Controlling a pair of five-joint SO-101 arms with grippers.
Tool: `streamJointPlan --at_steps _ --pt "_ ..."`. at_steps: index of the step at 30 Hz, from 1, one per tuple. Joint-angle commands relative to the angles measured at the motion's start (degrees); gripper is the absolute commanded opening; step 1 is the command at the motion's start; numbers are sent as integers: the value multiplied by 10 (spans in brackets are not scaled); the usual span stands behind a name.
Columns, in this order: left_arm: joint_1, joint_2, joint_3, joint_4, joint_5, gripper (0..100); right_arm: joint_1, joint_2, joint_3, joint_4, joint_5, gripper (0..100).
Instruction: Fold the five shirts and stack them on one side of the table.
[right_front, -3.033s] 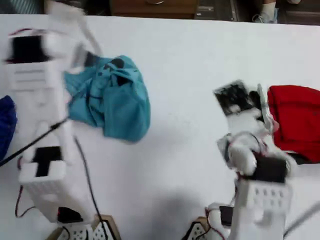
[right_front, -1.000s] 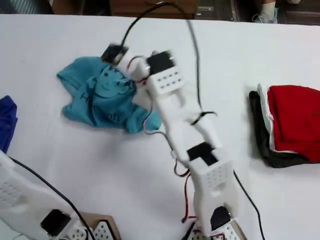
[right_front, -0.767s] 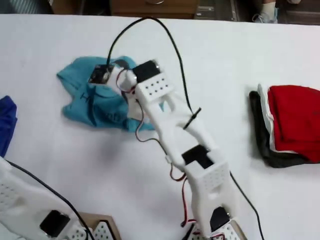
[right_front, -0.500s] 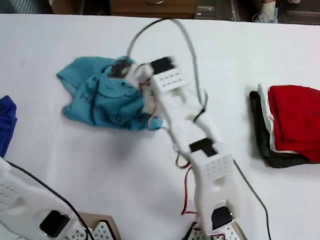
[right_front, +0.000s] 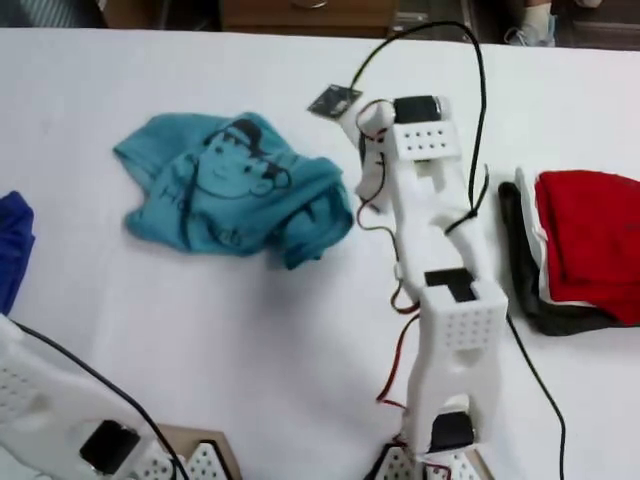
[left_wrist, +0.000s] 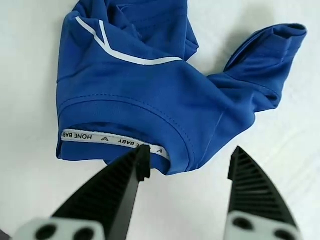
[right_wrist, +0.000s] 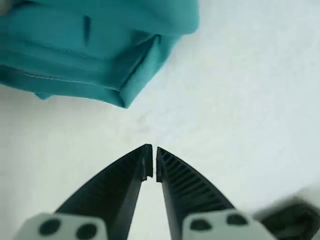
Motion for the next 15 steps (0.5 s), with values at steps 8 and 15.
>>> streamJointPlan --at_steps 8,15 --pt "-2 -8 -7 -2 -3 275 -126 -68 84 16 -39 177" --pt "-6 -8 -7 -2 -4 275 -238 -69 135 16 -40 256"
